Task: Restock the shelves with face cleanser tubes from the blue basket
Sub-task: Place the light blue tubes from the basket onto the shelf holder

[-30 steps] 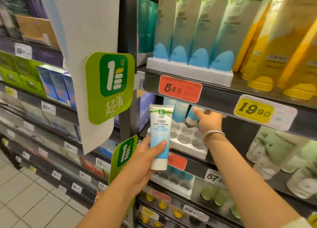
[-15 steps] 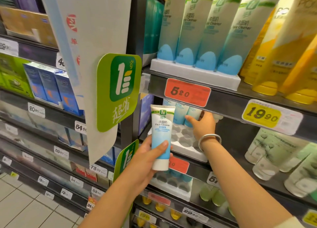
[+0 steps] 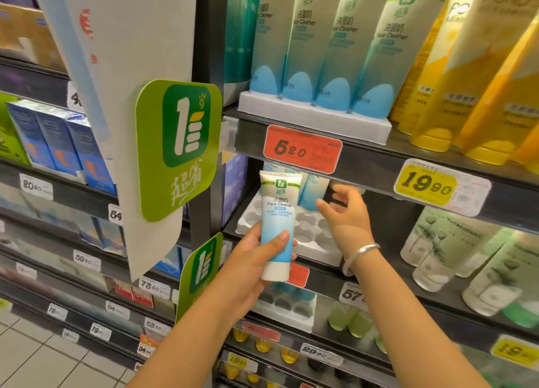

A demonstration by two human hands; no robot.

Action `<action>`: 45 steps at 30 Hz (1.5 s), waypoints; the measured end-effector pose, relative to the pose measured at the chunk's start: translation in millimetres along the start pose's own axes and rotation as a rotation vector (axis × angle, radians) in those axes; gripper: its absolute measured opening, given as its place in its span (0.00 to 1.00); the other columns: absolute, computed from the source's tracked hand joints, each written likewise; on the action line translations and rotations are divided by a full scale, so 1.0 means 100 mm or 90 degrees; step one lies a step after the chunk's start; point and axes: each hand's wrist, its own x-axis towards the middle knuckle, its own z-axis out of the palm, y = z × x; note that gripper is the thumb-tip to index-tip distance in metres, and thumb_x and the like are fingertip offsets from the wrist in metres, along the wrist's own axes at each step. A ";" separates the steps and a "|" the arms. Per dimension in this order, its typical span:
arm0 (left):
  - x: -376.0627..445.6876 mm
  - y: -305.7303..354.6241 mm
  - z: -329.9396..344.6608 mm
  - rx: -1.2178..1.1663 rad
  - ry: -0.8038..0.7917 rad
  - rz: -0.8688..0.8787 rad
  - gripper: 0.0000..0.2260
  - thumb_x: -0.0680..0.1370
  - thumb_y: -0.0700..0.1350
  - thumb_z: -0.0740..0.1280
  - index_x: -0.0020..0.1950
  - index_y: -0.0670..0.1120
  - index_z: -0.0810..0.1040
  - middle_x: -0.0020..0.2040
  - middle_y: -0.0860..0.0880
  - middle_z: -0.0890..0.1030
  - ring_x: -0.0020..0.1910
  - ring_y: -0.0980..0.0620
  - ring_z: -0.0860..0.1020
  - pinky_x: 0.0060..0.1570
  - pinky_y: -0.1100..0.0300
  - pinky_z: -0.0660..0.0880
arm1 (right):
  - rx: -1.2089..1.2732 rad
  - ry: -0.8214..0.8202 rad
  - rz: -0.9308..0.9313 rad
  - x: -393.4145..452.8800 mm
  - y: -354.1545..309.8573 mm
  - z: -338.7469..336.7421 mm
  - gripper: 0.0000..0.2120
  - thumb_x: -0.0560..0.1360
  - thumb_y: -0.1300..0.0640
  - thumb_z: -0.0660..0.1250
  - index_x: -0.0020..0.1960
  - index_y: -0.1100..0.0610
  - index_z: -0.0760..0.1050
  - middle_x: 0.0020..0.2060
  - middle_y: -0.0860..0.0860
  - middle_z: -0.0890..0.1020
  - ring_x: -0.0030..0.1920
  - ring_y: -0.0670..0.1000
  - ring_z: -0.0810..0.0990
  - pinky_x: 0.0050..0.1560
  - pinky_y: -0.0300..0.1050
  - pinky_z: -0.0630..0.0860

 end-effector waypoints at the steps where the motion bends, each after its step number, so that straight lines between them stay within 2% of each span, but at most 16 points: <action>1: 0.01 0.00 0.02 0.003 -0.012 -0.004 0.20 0.66 0.51 0.70 0.57 0.54 0.75 0.40 0.52 0.84 0.39 0.57 0.81 0.41 0.59 0.78 | 0.020 -0.012 -0.018 -0.08 -0.03 -0.04 0.14 0.73 0.59 0.68 0.58 0.59 0.73 0.54 0.53 0.77 0.51 0.49 0.76 0.54 0.45 0.76; 4: 0.05 0.00 0.10 0.028 -0.051 -0.018 0.20 0.65 0.51 0.71 0.57 0.53 0.76 0.40 0.52 0.84 0.38 0.57 0.81 0.37 0.62 0.78 | 0.134 -0.143 -0.007 -0.29 -0.11 -0.17 0.05 0.75 0.57 0.65 0.49 0.57 0.77 0.45 0.53 0.82 0.47 0.49 0.78 0.50 0.40 0.76; 8: 0.15 -0.03 0.24 0.151 -0.091 -0.036 0.17 0.67 0.55 0.74 0.53 0.58 0.77 0.44 0.53 0.83 0.41 0.56 0.81 0.43 0.58 0.77 | 0.279 -0.323 0.064 -0.39 -0.08 -0.34 0.14 0.69 0.51 0.65 0.51 0.57 0.79 0.45 0.51 0.85 0.45 0.48 0.82 0.47 0.41 0.80; 12: 0.28 -0.03 0.37 0.300 -0.086 -0.043 0.14 0.66 0.57 0.72 0.51 0.61 0.76 0.46 0.56 0.83 0.44 0.55 0.82 0.42 0.57 0.78 | 0.359 -0.259 0.069 -0.36 -0.03 -0.47 0.13 0.66 0.53 0.67 0.48 0.58 0.80 0.41 0.51 0.85 0.42 0.48 0.84 0.41 0.38 0.79; 17: 0.56 0.08 0.54 0.474 -0.012 0.117 0.13 0.71 0.46 0.73 0.51 0.55 0.74 0.49 0.55 0.79 0.47 0.56 0.79 0.47 0.63 0.77 | 0.393 -0.105 0.065 -0.22 -0.01 -0.54 0.04 0.70 0.59 0.68 0.43 0.58 0.79 0.37 0.49 0.85 0.40 0.48 0.84 0.40 0.38 0.81; 19: 0.67 0.07 0.61 0.525 0.032 0.167 0.13 0.70 0.44 0.73 0.52 0.51 0.74 0.50 0.51 0.79 0.50 0.52 0.78 0.53 0.58 0.76 | 0.344 -0.007 0.053 -0.18 0.00 -0.53 0.02 0.72 0.62 0.69 0.41 0.57 0.79 0.37 0.50 0.84 0.42 0.50 0.83 0.44 0.41 0.80; 23: 0.87 0.02 0.75 0.582 0.117 0.208 0.15 0.71 0.42 0.73 0.56 0.42 0.77 0.54 0.45 0.80 0.54 0.50 0.77 0.54 0.61 0.72 | -0.059 0.220 -0.025 -0.05 0.07 -0.49 0.11 0.71 0.54 0.71 0.48 0.61 0.80 0.47 0.59 0.82 0.48 0.59 0.79 0.51 0.49 0.73; 30: 1.05 -0.04 0.80 0.587 0.143 0.166 0.16 0.75 0.38 0.67 0.62 0.39 0.75 0.60 0.42 0.79 0.60 0.46 0.77 0.57 0.60 0.70 | -0.096 0.257 -0.172 0.10 0.07 -0.43 0.13 0.71 0.65 0.70 0.54 0.70 0.77 0.56 0.64 0.79 0.60 0.63 0.74 0.62 0.43 0.62; 32: 1.08 -0.05 0.79 0.569 0.133 0.155 0.16 0.75 0.35 0.65 0.63 0.38 0.74 0.60 0.41 0.78 0.61 0.45 0.76 0.61 0.56 0.71 | -0.144 0.261 -0.250 0.10 0.02 -0.44 0.08 0.69 0.72 0.69 0.48 0.72 0.77 0.51 0.67 0.80 0.55 0.64 0.77 0.59 0.42 0.66; 34: 1.10 -0.07 0.80 0.566 0.120 0.144 0.16 0.76 0.32 0.63 0.63 0.38 0.73 0.61 0.40 0.78 0.62 0.44 0.75 0.62 0.53 0.71 | -0.210 0.222 -0.350 0.09 0.03 -0.43 0.06 0.59 0.74 0.74 0.33 0.69 0.78 0.33 0.65 0.82 0.38 0.63 0.82 0.43 0.48 0.78; 36: 1.11 -0.09 0.83 0.572 0.115 0.138 0.17 0.75 0.31 0.63 0.64 0.37 0.73 0.62 0.40 0.77 0.62 0.44 0.75 0.63 0.52 0.70 | -0.340 0.128 -0.352 0.14 0.03 -0.45 0.15 0.46 0.66 0.82 0.23 0.60 0.76 0.22 0.55 0.79 0.24 0.54 0.80 0.25 0.38 0.75; 39: 1.13 -0.09 0.87 0.573 0.124 0.134 0.16 0.76 0.33 0.63 0.64 0.38 0.73 0.62 0.41 0.77 0.61 0.44 0.76 0.61 0.56 0.71 | -0.392 0.053 -0.274 0.23 0.03 -0.46 0.19 0.39 0.55 0.84 0.20 0.54 0.74 0.19 0.49 0.77 0.21 0.47 0.78 0.22 0.33 0.70; 41: 1.13 -0.08 0.86 0.598 0.153 0.144 0.15 0.76 0.35 0.63 0.63 0.39 0.75 0.60 0.42 0.79 0.58 0.46 0.77 0.55 0.61 0.70 | -0.490 0.008 -0.241 0.23 -0.04 -0.46 0.16 0.44 0.53 0.83 0.24 0.55 0.78 0.23 0.50 0.80 0.26 0.46 0.80 0.27 0.34 0.73; 42: 1.12 -0.07 0.85 0.605 0.167 0.151 0.15 0.76 0.36 0.63 0.62 0.40 0.75 0.58 0.43 0.80 0.56 0.47 0.78 0.53 0.62 0.70 | -0.560 0.031 -0.263 0.27 -0.05 -0.45 0.12 0.56 0.54 0.80 0.35 0.56 0.81 0.34 0.52 0.83 0.37 0.48 0.82 0.37 0.36 0.76; 43: 1.10 -0.05 0.83 0.606 0.178 0.155 0.14 0.76 0.37 0.63 0.61 0.41 0.76 0.56 0.44 0.80 0.52 0.49 0.78 0.51 0.63 0.70 | -0.579 -0.031 -0.242 0.32 -0.05 -0.43 0.09 0.70 0.57 0.71 0.49 0.58 0.79 0.47 0.56 0.82 0.50 0.52 0.81 0.49 0.40 0.74; 45: 1.07 0.01 0.78 0.585 0.190 0.162 0.12 0.76 0.37 0.64 0.59 0.44 0.76 0.52 0.47 0.80 0.47 0.53 0.76 0.48 0.65 0.70 | -0.577 -0.113 -0.187 0.44 -0.02 -0.42 0.13 0.80 0.59 0.53 0.62 0.58 0.70 0.61 0.56 0.74 0.63 0.55 0.71 0.61 0.46 0.66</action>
